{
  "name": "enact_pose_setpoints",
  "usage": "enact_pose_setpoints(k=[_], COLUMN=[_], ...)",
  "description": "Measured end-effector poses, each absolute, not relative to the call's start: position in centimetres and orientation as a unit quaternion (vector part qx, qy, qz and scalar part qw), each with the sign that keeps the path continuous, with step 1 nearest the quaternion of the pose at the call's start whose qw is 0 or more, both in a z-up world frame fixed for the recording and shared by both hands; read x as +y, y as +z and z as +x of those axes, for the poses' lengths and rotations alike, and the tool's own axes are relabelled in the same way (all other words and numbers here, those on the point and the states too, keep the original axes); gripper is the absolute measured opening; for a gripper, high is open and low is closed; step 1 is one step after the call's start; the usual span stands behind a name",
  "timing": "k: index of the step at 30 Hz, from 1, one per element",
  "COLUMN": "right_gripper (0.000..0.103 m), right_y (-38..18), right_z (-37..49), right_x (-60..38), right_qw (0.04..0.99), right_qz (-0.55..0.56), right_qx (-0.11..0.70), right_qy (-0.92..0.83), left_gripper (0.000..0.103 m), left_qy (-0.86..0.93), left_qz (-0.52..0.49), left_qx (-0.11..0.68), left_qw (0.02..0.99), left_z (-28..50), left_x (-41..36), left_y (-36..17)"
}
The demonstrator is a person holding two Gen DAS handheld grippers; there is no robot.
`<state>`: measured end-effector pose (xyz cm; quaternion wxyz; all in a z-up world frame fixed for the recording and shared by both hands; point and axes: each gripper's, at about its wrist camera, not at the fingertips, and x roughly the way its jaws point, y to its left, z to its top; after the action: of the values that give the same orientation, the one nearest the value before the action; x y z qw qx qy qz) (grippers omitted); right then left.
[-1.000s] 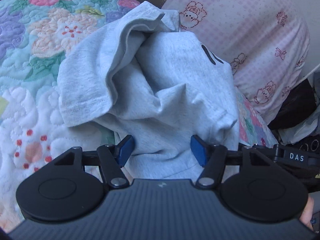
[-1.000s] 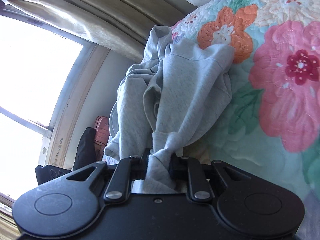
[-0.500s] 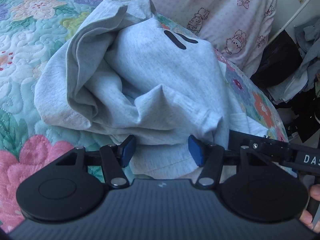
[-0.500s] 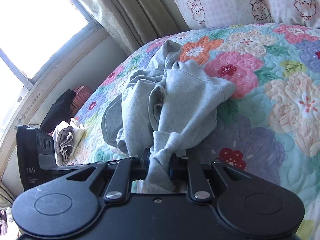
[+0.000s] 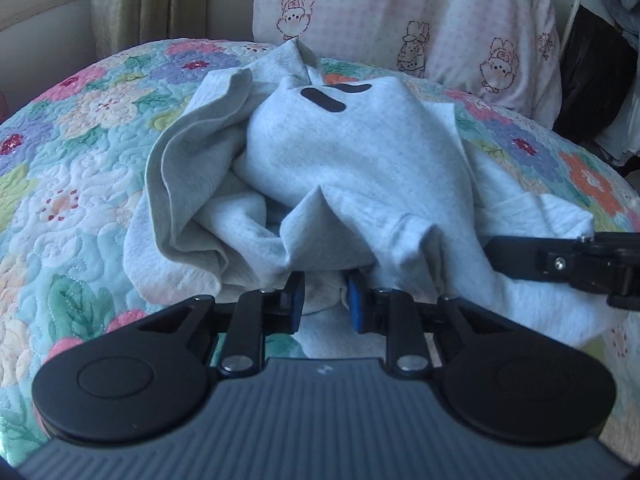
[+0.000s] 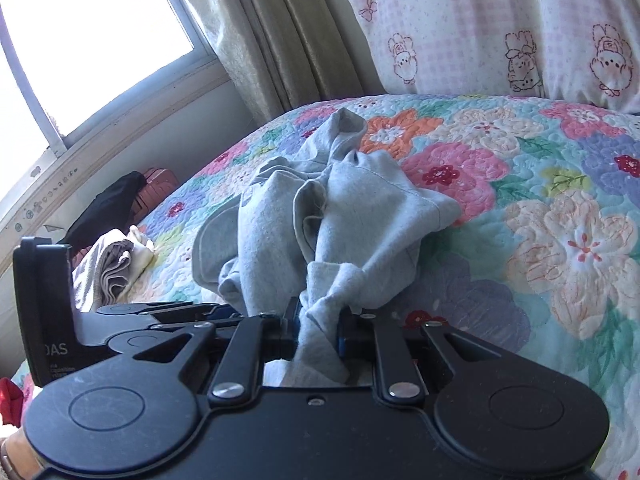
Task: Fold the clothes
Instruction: 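Lift the T-shirt with both grippers and pull it open across the quilt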
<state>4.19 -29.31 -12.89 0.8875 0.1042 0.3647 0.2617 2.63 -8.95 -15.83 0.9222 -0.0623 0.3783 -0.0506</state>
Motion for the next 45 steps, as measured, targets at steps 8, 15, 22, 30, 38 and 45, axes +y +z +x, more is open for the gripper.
enact_pose_setpoints(k=[8, 15, 22, 30, 38, 45], right_gripper=[0.017, 0.016, 0.015, 0.041, 0.056, 0.066], right_y=[-12.6, -7.9, -2.5, -8.1, -12.2, -17.0], right_z=[5.8, 9.3, 10.1, 11.4, 5.9, 5.4], right_x=[-31.5, -32.6, -34.1, -39.1, -42.3, -39.5], right_qw=[0.917, 0.935, 0.966, 0.935, 0.905, 0.84], right_qz=[0.084, 0.065, 0.003, -0.063, 0.216, 0.332], right_qx=[0.362, 0.339, 0.259, 0.334, 0.367, 0.425], right_qy=[0.145, 0.084, 0.029, -0.103, 0.001, 0.068], left_gripper=[0.023, 0.023, 0.022, 0.022, 0.023, 0.027], left_qy=[-0.006, -0.012, 0.008, -0.024, -0.012, -0.042], left_qz=[-0.085, -0.118, -0.127, -0.15, -0.163, -0.157], left_qx=[0.372, 0.391, 0.352, 0.403, 0.439, 0.423], left_qw=[0.924, 0.913, 0.927, 0.903, 0.884, 0.891], left_z=[2.2, 2.4, 2.7, 3.0, 0.6, 0.1], left_x=[-6.0, -5.0, -2.9, -3.1, -0.9, -1.3], left_y=[-15.1, -15.6, -13.8, -15.7, -17.1, -16.8])
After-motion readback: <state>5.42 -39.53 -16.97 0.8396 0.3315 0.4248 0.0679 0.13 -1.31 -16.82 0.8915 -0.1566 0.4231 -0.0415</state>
